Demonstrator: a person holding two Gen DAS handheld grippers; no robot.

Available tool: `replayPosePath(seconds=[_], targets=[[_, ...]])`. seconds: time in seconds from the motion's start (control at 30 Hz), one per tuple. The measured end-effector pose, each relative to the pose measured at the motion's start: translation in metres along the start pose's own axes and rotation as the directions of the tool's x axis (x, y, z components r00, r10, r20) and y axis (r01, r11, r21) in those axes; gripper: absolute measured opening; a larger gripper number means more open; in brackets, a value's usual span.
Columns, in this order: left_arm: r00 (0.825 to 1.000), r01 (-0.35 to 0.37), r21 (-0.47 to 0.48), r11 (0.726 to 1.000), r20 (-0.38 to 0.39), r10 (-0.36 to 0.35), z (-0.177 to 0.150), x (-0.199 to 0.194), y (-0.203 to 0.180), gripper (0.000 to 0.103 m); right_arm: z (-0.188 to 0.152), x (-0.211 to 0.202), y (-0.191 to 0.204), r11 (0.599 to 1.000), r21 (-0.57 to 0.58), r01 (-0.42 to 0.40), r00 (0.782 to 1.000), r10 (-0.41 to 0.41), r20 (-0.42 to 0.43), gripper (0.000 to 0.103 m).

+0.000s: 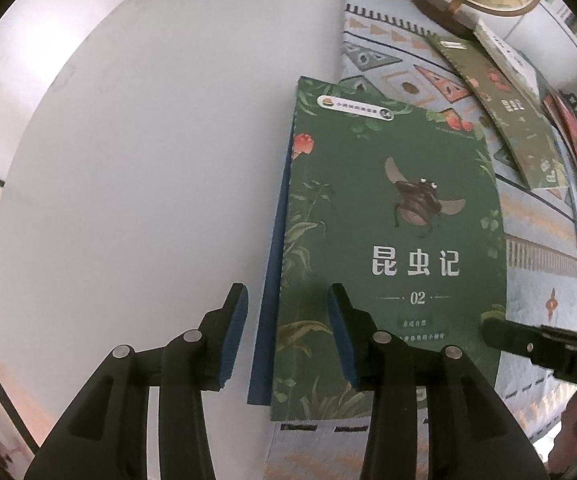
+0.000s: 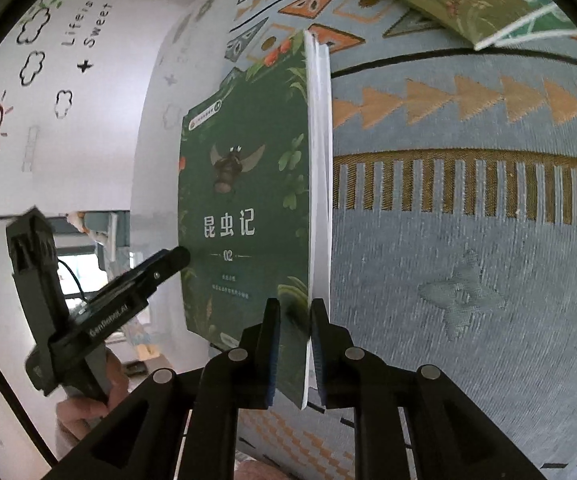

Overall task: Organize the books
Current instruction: 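Carry the upright green book with both grippers onto the blue book, then lower the green book and open both grippers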

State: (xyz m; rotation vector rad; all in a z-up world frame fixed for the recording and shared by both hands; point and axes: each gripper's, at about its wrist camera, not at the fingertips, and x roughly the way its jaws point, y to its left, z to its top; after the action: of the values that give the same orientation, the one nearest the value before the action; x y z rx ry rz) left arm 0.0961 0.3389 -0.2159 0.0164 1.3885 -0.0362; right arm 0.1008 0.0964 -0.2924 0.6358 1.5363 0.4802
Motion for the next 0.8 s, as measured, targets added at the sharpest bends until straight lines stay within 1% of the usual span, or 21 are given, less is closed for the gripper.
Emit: replayPosePath(seconds=[0.1, 0.2, 0.33, 0.43, 0.5, 0.57, 0.6, 0.7, 0.77, 0.8], targets=[[1.0, -0.004, -0.023, 1.0, 0.007, 0.004, 0.002, -0.001, 0.001, 0.039, 0.001, 0.006, 0.005, 1.0, -0.013, -0.021, 1.0, 0.02, -0.02, 0.017], [1.0, -0.007, -0.033, 0.999, 0.016, 0.008, 0.006, -0.005, 0.001, 0.039, 0.0, 0.007, 0.006, 0.999, -0.019, -0.028, 0.999, 0.028, -0.021, 0.017], [0.999, -0.04, -0.029, 0.999, 0.023, 0.04, 0.005, -0.01, 0.0, 0.039, 0.001, 0.004, 0.001, 0.999, -0.003, -0.044, 0.999, 0.044, -0.021, 0.017], [0.997, -0.062, -0.042, 0.997, 0.042, 0.064, 0.009, -0.018, 0.0, 0.039, -0.001, 0.0, 0.002, 0.996, -0.031, -0.081, 0.996, 0.08, -0.036, 0.017], [0.997, -0.046, -0.039, 0.998, 0.054, 0.048, 0.011, -0.026, -0.001, 0.039, -0.003, -0.004, 0.002, 0.993, -0.049, -0.111, 0.993, 0.109, -0.042, 0.017], [0.997, -0.028, -0.014, 1.0, 0.075, 0.029, 0.018, -0.035, -0.01, 0.039, -0.005, -0.012, -0.004, 0.988, -0.049, -0.146, 0.989, 0.144, -0.036, 0.017], [0.996, -0.021, -0.002, 1.0, 0.083, 0.021, 0.022, -0.039, -0.017, 0.042, -0.005, -0.018, -0.009, 0.986, -0.045, -0.159, 0.987, 0.158, -0.028, 0.017], [0.995, -0.006, 0.047, 0.999, 0.103, 0.002, 0.038, -0.046, -0.042, 0.042, -0.003, -0.038, -0.026, 0.986, -0.026, -0.163, 0.986, 0.164, 0.017, 0.017], [0.994, -0.007, 0.083, 0.997, 0.105, -0.002, 0.051, -0.047, -0.063, 0.042, 0.0, -0.057, -0.037, 0.988, -0.019, -0.156, 0.986, 0.156, 0.058, 0.017], [0.994, -0.006, 0.105, 0.994, 0.107, -0.005, 0.059, -0.047, -0.072, 0.042, 0.003, -0.071, -0.045, 0.989, -0.021, -0.148, 0.984, 0.15, 0.093, 0.017]])
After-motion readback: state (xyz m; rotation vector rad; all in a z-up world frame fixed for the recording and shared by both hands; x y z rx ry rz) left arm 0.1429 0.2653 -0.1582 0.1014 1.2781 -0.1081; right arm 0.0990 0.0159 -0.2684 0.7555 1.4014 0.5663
